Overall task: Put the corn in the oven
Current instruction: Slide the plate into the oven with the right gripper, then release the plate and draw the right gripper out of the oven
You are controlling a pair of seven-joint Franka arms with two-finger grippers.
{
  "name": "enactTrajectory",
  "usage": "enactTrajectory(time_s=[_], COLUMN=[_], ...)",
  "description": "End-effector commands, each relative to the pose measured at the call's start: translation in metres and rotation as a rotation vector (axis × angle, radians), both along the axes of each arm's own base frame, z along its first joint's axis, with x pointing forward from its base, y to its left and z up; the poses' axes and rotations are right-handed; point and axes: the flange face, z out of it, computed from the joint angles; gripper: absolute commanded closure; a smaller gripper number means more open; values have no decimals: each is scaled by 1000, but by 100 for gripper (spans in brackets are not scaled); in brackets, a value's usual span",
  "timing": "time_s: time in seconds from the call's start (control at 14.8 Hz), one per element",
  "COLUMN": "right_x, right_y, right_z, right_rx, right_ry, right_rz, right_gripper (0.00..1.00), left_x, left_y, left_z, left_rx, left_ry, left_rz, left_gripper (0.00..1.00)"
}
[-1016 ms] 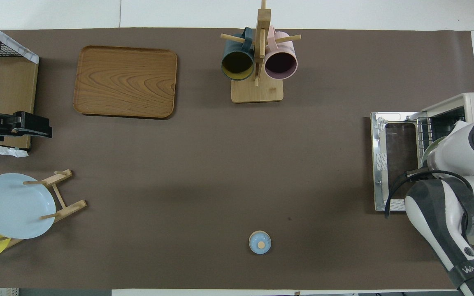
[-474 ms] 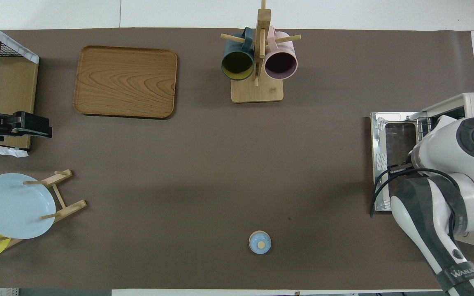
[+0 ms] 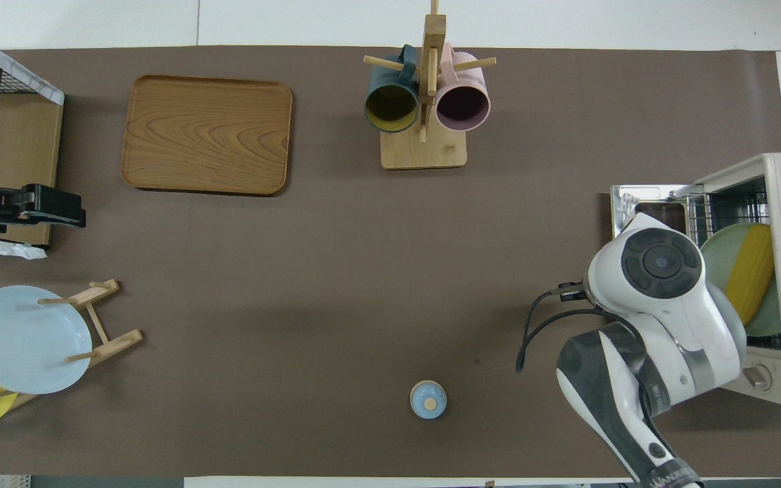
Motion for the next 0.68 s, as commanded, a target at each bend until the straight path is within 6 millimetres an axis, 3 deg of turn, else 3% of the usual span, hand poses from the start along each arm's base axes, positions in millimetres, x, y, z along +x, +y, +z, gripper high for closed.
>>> enactTrajectory(time_s=[0.0, 0.27, 0.61], right_x=[-8, -27, -30], right_y=[-8, -26, -49], right_z=[-22, -43, -47], right_rx=[24, 32, 39], right_ry=[-11, -2, 1], right_rz=[-32, -49, -53], right_gripper=[100, 100, 100], left_x=[-7, -7, -7], left_y=[4, 4, 4], left_z=[4, 5, 5], left_rx=[6, 5, 5], left_ry=[8, 5, 6], left_rz=[6, 6, 6], left_gripper=[0, 0, 0])
